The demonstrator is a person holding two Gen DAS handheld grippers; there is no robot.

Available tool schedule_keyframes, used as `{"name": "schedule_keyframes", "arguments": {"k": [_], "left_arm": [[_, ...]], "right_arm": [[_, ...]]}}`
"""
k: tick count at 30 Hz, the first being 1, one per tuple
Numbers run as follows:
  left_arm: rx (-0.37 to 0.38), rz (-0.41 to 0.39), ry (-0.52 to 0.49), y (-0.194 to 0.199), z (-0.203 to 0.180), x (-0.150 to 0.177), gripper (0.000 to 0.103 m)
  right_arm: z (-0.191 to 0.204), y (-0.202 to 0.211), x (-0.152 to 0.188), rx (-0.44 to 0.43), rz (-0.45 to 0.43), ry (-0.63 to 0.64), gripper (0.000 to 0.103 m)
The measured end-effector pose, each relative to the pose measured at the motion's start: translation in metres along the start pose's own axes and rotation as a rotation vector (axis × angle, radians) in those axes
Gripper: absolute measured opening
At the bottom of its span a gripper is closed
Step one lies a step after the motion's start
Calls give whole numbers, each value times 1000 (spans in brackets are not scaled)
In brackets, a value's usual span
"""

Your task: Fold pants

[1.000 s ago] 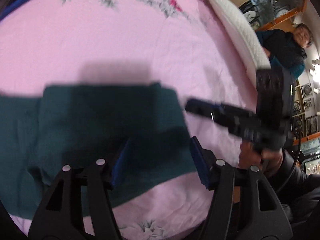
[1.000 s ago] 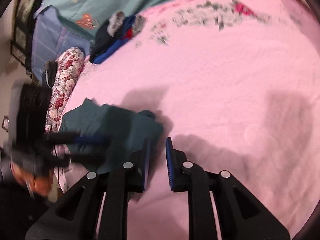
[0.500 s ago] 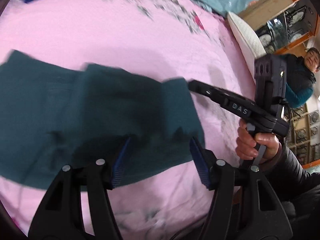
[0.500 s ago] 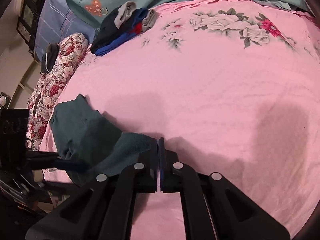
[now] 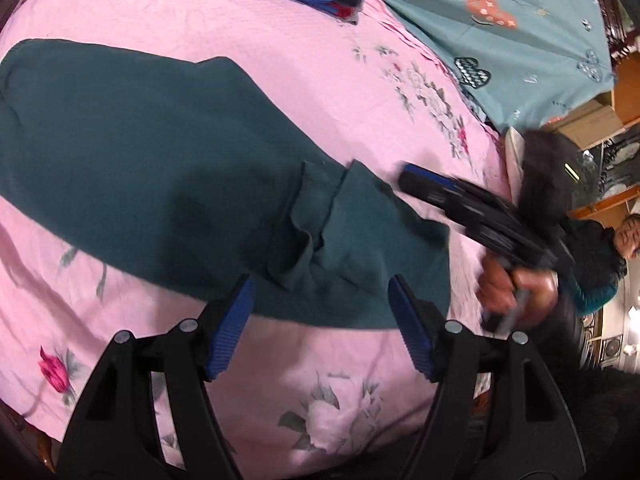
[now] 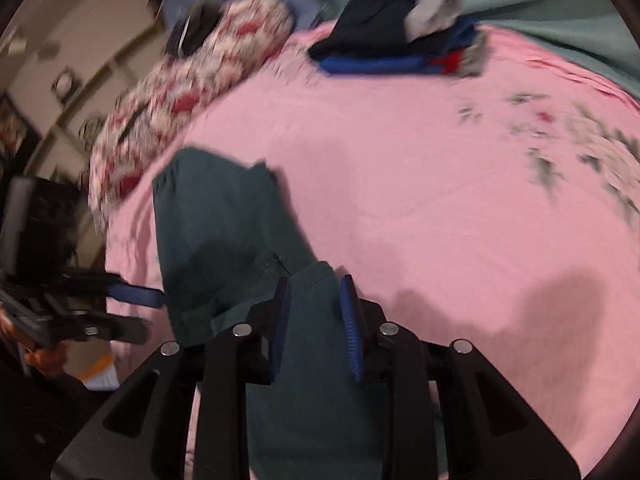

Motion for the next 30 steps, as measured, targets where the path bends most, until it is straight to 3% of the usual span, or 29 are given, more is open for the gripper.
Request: {"name": "schedule_keyframes", "arguments": {"k": [3,6,12,14,15,16,19,22,25,30], "left_arm": [[-3,-17,11,6,3,11,73],[-7,-39,63,15,17,18,73],[-12,-65,138,24,38,23,73],[-9,-66,142,24,40,23,73],[-9,-65,134,24,39,22,73],[-10,-66,118,25,37,20,73],[-9,-76,53,30,30,11,73],[48,-63,35,29,31,-13,73],[95,-25,-12,15,26,-54,73],[192,151,-124,-32,-6,-126,73]], "right_arm": [[1,-27,-7,-2,108,88,26],[9,-22,-12,9,103,173,3],[38,-2,-28,-54,60,260,1],[30,-19,-31,90,56,254,3],[24,-27,-31,175,62,245,10],[22,-29,-31,205,69,219,10],[45,-2,-22,64,1,192,12],[72,7,-3,2,-1,203,13],[84,-8,16,48,13,203,13],[89,-30,27,123,18,112,18]]}}
Point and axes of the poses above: each gripper's, at about its wrist camera, not at the fingertips, and y roughly against the way its jaws point, z to its left, x to its underside, the point moved 2 cm from there along -y, roughly the way its jaws point, and after that the axes turned 1 degree about y, right-handed, at the moved point
